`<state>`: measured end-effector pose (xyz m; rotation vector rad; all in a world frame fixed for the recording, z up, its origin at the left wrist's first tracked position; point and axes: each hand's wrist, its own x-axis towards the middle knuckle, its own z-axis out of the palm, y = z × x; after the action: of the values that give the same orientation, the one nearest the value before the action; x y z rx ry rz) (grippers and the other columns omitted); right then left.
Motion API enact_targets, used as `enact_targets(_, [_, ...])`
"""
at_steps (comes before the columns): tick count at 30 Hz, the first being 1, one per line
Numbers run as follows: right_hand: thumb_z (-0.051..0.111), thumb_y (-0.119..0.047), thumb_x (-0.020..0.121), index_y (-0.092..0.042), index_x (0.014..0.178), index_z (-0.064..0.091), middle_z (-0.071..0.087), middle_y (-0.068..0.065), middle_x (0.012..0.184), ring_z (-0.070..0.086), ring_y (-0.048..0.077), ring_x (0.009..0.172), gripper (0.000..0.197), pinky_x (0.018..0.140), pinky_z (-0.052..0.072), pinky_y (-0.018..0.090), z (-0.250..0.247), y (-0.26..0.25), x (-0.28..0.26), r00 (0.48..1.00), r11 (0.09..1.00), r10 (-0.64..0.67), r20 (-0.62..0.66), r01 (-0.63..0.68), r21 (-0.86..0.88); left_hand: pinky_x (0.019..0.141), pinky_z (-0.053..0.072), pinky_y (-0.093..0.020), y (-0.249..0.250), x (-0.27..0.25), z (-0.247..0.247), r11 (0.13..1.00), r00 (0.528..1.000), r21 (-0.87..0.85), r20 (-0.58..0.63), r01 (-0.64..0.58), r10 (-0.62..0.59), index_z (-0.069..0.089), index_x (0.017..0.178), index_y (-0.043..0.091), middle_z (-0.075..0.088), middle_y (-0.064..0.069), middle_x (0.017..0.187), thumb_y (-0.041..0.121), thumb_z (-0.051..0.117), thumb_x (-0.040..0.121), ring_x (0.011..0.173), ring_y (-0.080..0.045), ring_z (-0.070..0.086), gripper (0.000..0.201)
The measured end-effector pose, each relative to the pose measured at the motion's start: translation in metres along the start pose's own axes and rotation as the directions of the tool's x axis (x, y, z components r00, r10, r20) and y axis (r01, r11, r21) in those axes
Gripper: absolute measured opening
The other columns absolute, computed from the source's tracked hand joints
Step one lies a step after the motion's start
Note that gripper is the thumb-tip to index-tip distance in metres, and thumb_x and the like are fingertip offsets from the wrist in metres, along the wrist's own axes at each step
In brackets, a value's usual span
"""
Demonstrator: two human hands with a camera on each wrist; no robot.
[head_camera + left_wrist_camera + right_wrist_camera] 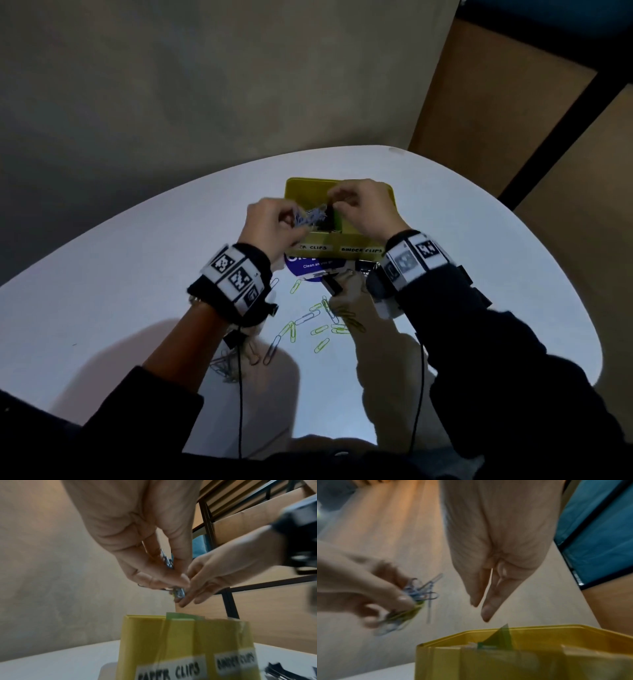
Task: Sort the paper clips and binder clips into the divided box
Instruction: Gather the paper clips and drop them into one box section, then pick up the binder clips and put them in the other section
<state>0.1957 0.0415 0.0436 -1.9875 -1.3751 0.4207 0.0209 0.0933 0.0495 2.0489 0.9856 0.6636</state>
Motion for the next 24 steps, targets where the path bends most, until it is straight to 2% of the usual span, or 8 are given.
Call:
enact_targets(2, [0.06,-0.013,0.09,-0.018,0.096,0.071,0.072,0.001,0.093,0.067,0.013,0.087,0.013,0.083,0.056,0.03,0.0,0.012,-0.021,0.985,0.994,0.021,-0.174,-0.002,0.113,0.06,0.059,-0.029,0.004,0.019,0.003,1.0,1.0,-0.029,-0.031,-0.002,0.001,0.07,0.087,0.005,0.059,-0.004,0.066,0.002,0.074,0.077,0.059,-0.023,0.063,0.011])
enact_targets(4, [0.058,-0.017,0.092,-0.019,0.087,0.069,0.068,-0.004,0.08,0.063,0.009,0.074,0.011,0.07,0.052,0.022,0.004,0.024,-0.047,0.978,0.994,0.054,-0.203,-0.033,0.108,0.062,0.059,-0.032,0.004,0.037,0.009,1.0,0.998,0.003,-0.059,0.002,-0.002,0.069,0.087,0.003,0.058,-0.005,0.067,0.004,0.075,0.078,0.059,-0.02,0.06,0.011])
enact_targets(7, [0.057,-0.021,0.09,-0.024,0.076,0.064,0.064,-0.004,0.073,0.056,0.011,0.065,0.016,0.06,0.042,0.025,0.021,0.043,-0.081,0.996,0.995,0.077,-0.049,-0.08,-0.062,0.075,0.059,-0.037,-0.001,0.054,0.023,0.991,0.999,0.133,-0.029,0.03,-0.027,0.07,0.096,0.006,0.069,-0.013,0.085,0.013,0.077,0.077,0.074,-0.022,0.064,0.022])
enact_targets(10, [0.056,-0.019,0.085,-0.022,0.09,0.07,0.067,0.001,0.092,0.062,0.017,0.08,0.016,0.066,0.045,0.026,0.044,0.057,-0.108,0.984,0.958,0.066,0.164,-0.016,-0.287,0.097,0.051,-0.04,-0.01,0.051,0.036,0.944,0.987,0.321,0.115,0.071,-0.113,0.061,0.123,0.009,0.066,-0.012,0.119,0.028,0.076,0.078,0.109,-0.027,0.062,0.051])
enact_targets(15, [0.054,-0.011,0.086,-0.013,0.106,0.068,0.058,0.007,0.112,0.059,0.026,0.099,0.024,0.078,0.052,0.035,0.073,0.048,-0.137,0.932,0.946,-0.121,0.342,0.213,-0.243,0.101,0.046,-0.041,-0.015,0.035,0.045,0.947,0.994,0.314,0.101,-0.069,0.039,0.062,0.12,0.012,0.064,-0.01,0.121,0.026,0.064,0.088,0.115,-0.028,0.056,0.035])
enact_targets(18, [0.053,-0.011,0.087,-0.012,0.096,0.067,0.058,0.005,0.113,0.06,0.026,0.098,0.017,0.075,0.053,0.036,0.063,0.046,-0.142,0.968,0.955,-0.113,0.225,0.168,-0.243,0.098,0.042,-0.037,-0.011,0.022,0.052,0.923,0.979,0.332,0.007,-0.194,0.203,0.065,0.113,0.014,0.064,-0.01,0.114,0.018,0.061,0.088,0.113,-0.028,0.053,0.026])
enact_targets(22, [0.048,-0.013,0.09,-0.008,0.094,0.065,0.062,0.009,0.106,0.06,0.027,0.095,0.018,0.069,0.043,0.03,0.031,0.074,-0.149,0.983,0.919,0.131,-0.126,-0.168,-0.357,0.09,0.037,-0.027,0.001,-0.007,0.067,0.866,0.919,0.351,-0.038,-0.356,0.393,0.067,0.103,0.006,0.063,-0.01,0.106,0.003,0.056,0.086,0.111,-0.026,0.049,0.021])
enact_targets(24, [0.045,-0.008,0.088,-0.004,0.105,0.06,0.061,0.012,0.113,0.054,0.029,0.108,0.023,0.078,0.04,0.032,0.024,0.084,-0.155,0.97,0.822,0.236,-0.062,-0.233,-0.52,0.085,0.041,-0.029,0.003,-0.017,0.079,0.844,0.893,0.328,0.0,-0.425,0.45,0.068,0.099,0.004,0.065,-0.012,0.1,-0.003,0.055,0.084,0.108,-0.028,0.052,0.021])
